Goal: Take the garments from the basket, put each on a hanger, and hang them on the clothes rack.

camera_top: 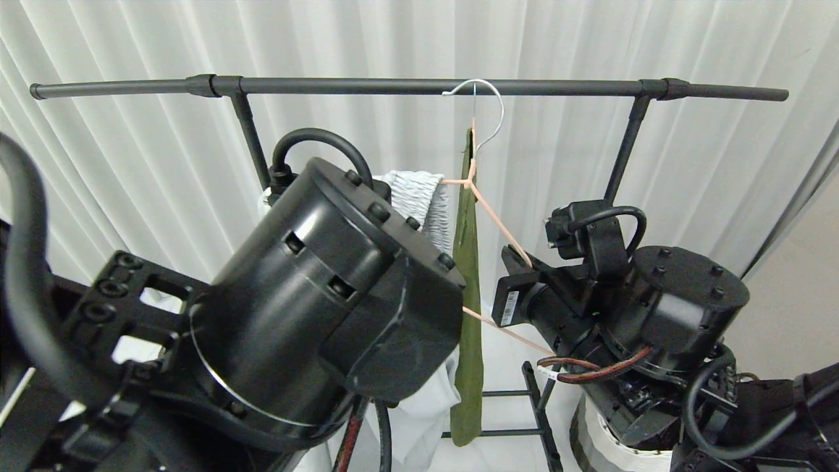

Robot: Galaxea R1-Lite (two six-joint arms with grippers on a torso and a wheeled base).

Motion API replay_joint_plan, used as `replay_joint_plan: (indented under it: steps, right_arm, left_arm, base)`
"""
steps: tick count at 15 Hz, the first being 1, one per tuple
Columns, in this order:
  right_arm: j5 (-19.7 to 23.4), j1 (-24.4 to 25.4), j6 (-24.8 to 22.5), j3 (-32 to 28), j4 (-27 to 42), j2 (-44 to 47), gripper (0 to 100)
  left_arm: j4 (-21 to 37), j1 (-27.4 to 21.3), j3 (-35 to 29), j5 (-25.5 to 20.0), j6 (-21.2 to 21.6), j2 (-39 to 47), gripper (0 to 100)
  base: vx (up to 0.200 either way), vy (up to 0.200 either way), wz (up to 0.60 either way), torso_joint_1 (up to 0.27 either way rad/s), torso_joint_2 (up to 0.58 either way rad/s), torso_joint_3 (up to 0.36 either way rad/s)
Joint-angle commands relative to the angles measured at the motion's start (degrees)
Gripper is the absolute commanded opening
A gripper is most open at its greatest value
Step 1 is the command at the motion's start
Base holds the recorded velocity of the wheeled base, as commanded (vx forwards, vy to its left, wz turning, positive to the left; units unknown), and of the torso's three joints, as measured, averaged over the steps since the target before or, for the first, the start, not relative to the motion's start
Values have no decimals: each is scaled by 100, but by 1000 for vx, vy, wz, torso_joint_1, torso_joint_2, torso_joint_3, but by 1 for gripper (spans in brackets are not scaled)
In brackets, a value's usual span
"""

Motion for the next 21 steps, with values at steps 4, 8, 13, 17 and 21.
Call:
replay_joint_plan:
  steps: [4,8,13,17,21]
  right_arm:
    - [41,-45,-462,20,-478,123,0]
    - [348,-397,-796,380,-786,105,0]
    - [920,-713,-1394,1408,-1735,-123,0]
    - [1201,-713,-1684,2111,-1762,-677,0]
    - [1219,-616,-1789,2516,-1762,-1064,0]
  left_arm:
    - [3,36,227,2,-1,-219,100]
    - [12,1,781,-7,281,-1053,100]
    - [-6,115,1317,-121,1863,-2372,100]
    - [-50,203,1220,-1589,3067,-2926,100]
    - [-559,1293,1264,-3716,3990,-2644,100]
  base:
    - [0,0,0,0,0,0]
    - [0,0,0,0,0,0]
    - [0,0,0,0,0,0]
    - [0,0,0,0,0,0]
    - [0,0,0,0,0,0]
